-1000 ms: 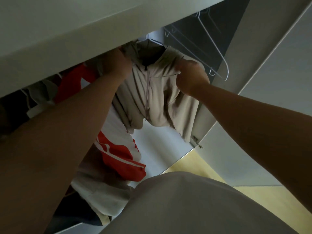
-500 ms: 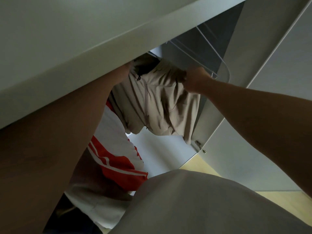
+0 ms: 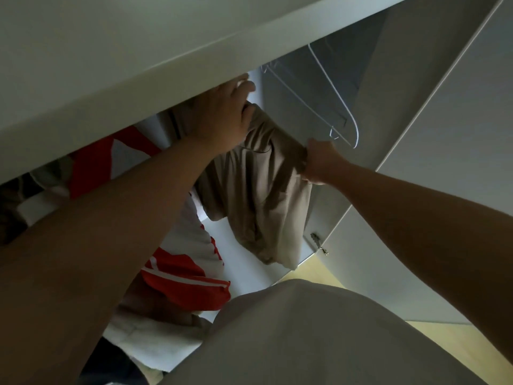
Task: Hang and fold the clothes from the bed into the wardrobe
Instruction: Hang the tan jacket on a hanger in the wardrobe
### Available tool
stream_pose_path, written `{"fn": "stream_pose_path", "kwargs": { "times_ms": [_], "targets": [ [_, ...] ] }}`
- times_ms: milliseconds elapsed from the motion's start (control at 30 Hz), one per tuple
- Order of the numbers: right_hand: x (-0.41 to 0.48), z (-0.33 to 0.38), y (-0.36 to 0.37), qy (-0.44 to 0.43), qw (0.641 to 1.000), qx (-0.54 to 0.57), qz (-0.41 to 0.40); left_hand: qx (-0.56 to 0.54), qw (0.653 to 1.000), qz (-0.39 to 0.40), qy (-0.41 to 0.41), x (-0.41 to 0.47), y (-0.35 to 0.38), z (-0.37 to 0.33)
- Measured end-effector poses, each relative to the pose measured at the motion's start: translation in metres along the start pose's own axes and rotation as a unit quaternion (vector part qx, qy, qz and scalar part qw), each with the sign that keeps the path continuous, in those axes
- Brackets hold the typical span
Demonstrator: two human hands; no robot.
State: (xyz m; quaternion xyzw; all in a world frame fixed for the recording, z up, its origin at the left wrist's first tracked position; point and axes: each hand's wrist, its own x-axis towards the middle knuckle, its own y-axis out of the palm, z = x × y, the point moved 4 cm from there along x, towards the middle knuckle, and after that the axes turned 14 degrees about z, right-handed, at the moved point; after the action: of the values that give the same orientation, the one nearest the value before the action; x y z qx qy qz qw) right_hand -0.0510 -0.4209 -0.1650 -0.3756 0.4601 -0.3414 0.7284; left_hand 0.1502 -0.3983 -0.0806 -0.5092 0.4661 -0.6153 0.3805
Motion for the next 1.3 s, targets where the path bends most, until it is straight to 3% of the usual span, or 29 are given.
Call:
{"fn": "stream_pose_path", "kwargs": {
  "times_ms": [67,167,267,333,400,500,567,667,767,900,967,1067,1133,1200,1300],
  "targets": [
    [-0.004,-0.006,-0.001,0.004,1.000,0.001,-0.004,0.048,0.998,0.045,0.022,0.005,0.009,-0.008],
    [-0.009,-0.010,-0.004,-0.001,0.999,-0.007,0.036,0.057,0.989,0.134,-0.010,0.014,0.020,-0.003],
    [-0.013,-0.014,-0.017,0.012,0.991,0.010,0.130,0.068,0.989,0.132,-0.002,0.013,0.019,-0.003],
    [-0.016,-0.017,-0.035,0.022,0.989,-0.012,0.147,0.063,0.991,0.113,-0.010,0.014,0.015,-0.001],
    [-0.019,-0.018,-0.055,0.029,0.983,-0.114,0.139,0.056,0.993,0.103,-0.015,0.013,0.014,0.002],
    [-0.018,-0.021,-0.081,0.033,0.978,-0.195,0.059,0.041,0.995,0.093,-0.003,0.011,0.014,0.003],
    [-0.013,-0.024,-0.083,0.025,0.976,-0.215,0.019,0.027,0.996,0.082,-0.002,0.011,0.012,0.000],
    [-0.015,-0.029,-0.060,0.008,0.971,-0.236,0.026,0.039,0.997,0.067,0.003,0.013,0.011,-0.009],
    [-0.011,-0.029,-0.043,0.003,0.988,-0.155,0.014,0.043,0.997,0.063,-0.012,0.015,0.012,-0.013],
    [-0.010,0.000,-0.038,-0.091,0.993,-0.014,-0.078,0.033,0.997,0.058,-0.031,0.017,0.013,-0.012],
    [-0.016,0.017,-0.033,-0.144,0.983,0.072,-0.087,0.036,0.997,0.061,-0.039,0.017,0.011,-0.012],
    [-0.017,0.031,-0.027,-0.165,0.983,0.045,-0.072,-0.057,0.997,0.041,-0.038,0.013,0.005,-0.008],
    [-0.016,0.032,-0.029,-0.131,0.989,0.013,-0.067,-0.177,0.981,-0.018,-0.079,0.004,-0.003,0.001],
    [-0.016,0.032,-0.031,-0.105,0.992,-0.010,-0.066,-0.188,0.967,-0.081,-0.155,-0.008,-0.008,0.014],
    [-0.012,0.037,-0.032,-0.088,0.994,-0.003,-0.058,-0.193,0.932,-0.100,-0.291,-0.022,-0.005,0.043]
  ]
}}
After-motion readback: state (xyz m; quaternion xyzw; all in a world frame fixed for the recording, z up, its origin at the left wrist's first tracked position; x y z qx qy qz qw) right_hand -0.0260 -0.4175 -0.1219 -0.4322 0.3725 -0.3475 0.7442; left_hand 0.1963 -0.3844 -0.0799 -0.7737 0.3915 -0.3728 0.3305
